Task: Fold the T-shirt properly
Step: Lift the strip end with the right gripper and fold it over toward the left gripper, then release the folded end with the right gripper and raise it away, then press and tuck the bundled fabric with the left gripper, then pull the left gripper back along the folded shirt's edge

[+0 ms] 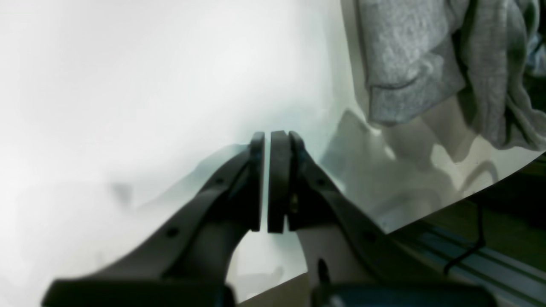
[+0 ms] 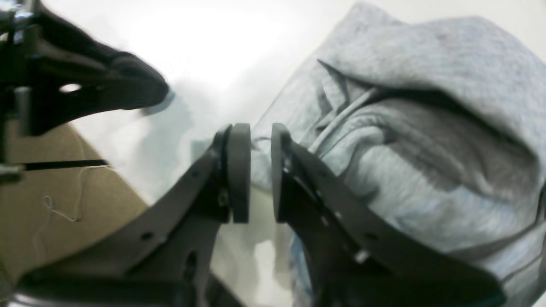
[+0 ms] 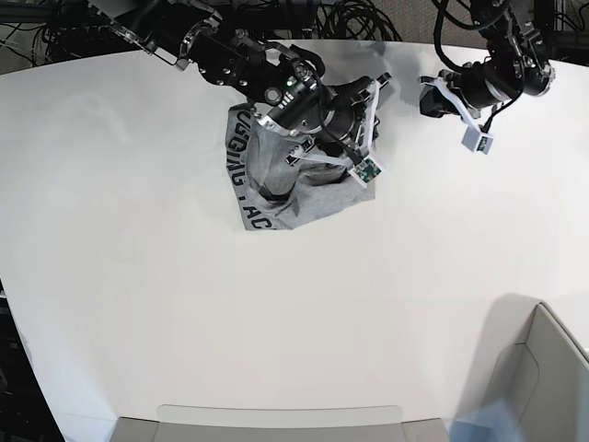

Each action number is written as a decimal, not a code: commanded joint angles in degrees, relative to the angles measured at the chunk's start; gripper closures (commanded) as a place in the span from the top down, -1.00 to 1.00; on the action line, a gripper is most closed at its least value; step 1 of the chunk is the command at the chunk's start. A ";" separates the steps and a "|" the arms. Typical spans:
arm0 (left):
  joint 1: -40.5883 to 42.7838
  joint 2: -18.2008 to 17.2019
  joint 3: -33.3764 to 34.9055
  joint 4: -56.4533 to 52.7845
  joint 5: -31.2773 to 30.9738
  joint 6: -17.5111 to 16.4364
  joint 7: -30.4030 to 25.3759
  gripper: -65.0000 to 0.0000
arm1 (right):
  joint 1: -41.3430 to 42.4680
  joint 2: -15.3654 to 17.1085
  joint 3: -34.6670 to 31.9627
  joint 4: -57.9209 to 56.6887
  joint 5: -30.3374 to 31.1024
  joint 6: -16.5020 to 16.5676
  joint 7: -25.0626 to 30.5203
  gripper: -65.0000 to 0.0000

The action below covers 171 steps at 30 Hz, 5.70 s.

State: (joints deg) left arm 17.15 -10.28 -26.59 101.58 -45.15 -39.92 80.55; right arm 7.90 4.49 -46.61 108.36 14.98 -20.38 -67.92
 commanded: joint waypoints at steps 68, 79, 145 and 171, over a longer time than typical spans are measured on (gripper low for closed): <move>-5.94 1.27 8.61 9.67 -0.96 -0.08 -0.55 -0.61 | -6.10 9.97 37.16 0.96 -0.35 10.14 7.31 -0.75; -5.59 1.62 24.17 14.33 -1.23 5.33 -0.55 -0.32 | -18.76 11.64 52.28 0.87 -0.43 18.93 7.74 -0.75; -7.78 2.94 24.44 6.95 -1.23 27.92 -0.55 -1.00 | -20.17 12.52 57.29 0.61 -0.87 24.12 7.83 -0.75; -6.47 -6.02 19.86 4.13 -1.23 28.27 -0.55 -0.45 | -20.08 12.17 57.29 0.70 -0.87 24.12 7.83 -0.75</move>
State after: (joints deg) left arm 11.18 -15.75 -6.20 104.29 -45.12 -11.88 79.75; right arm -12.86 16.16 10.44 108.20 13.85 3.46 -61.10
